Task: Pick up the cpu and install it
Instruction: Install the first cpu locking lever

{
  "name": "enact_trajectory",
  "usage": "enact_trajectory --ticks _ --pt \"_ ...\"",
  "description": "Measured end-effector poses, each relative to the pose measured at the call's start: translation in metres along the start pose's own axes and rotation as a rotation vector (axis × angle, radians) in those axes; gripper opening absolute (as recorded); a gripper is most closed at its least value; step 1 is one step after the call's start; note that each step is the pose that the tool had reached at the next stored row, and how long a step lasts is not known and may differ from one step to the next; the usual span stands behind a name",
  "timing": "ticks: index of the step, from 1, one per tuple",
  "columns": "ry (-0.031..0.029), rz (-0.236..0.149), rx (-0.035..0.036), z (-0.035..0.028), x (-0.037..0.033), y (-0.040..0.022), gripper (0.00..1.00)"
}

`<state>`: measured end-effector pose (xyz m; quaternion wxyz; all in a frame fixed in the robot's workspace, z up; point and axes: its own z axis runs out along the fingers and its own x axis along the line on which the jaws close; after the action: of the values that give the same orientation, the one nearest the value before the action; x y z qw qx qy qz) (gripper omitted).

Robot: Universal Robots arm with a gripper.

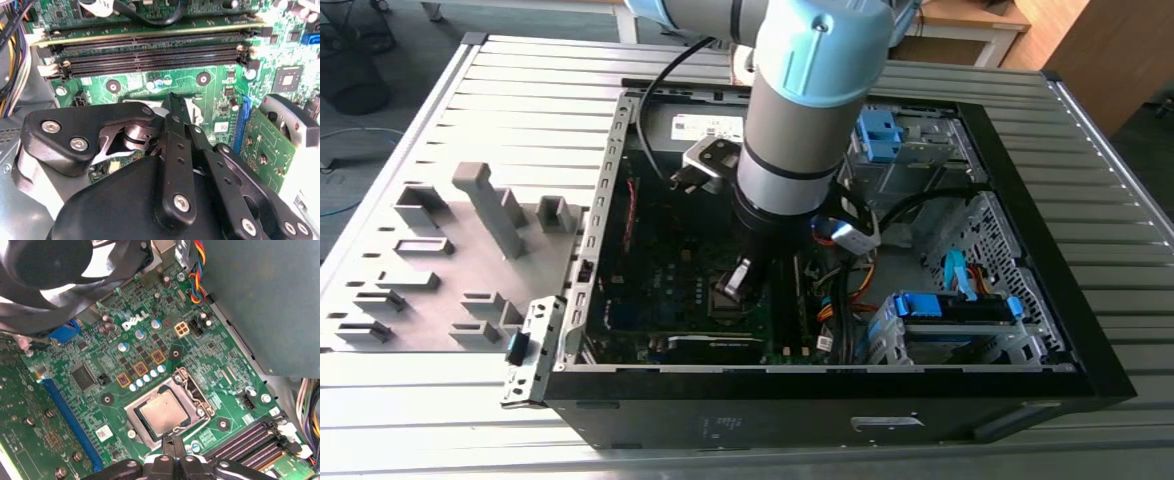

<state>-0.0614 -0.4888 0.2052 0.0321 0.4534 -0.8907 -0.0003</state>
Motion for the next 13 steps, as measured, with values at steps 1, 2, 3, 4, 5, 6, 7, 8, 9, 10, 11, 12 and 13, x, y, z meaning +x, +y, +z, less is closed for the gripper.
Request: enact_trajectory --ticks 1,2,3,4,5,6,7,8,9,10,11,12,13 --pt "0.0001 0.005 0.0006 0.0002 0.0003 0.0004 0.11" --pt "0.0 0.015 0.0004 0.0004 0.0003 0.0004 0.11" --pt "-0.0003 0.029 -0.0002 0.0007 0.0003 0.0003 0.11" --pt "-0.0009 0.046 -0.0012 0.001 0.0003 0.0004 0.11" --pt "-0.0016 0.065 -0.0023 0.0014 0.0002 0.0004 0.11" --pt "-0.002 0.082 -0.0033 0.0017 0.0002 0.0003 0.11" --pt "-0.0025 0.098 -0.0042 0.002 0.0001 0.0003 0.11" --pt "-0.003 0.113 -0.0049 0.0024 0.0002 0.0003 0.11" --pt "-0.0035 0.126 -0.0054 0.0028 0.0002 0.0003 0.11" --pt "-0.0039 0.136 -0.0058 0.0032 0.0002 0.0002 0.11" --pt "-0.0044 0.144 -0.0062 0.0037 0.0003 0.0001 0.11" --pt "-0.0047 0.151 -0.0065 0.0041 0.0005 -0.0001 0.11" --pt "-0.0049 0.158 -0.0068 0.0044 0.0007 -0.0002 0.11"
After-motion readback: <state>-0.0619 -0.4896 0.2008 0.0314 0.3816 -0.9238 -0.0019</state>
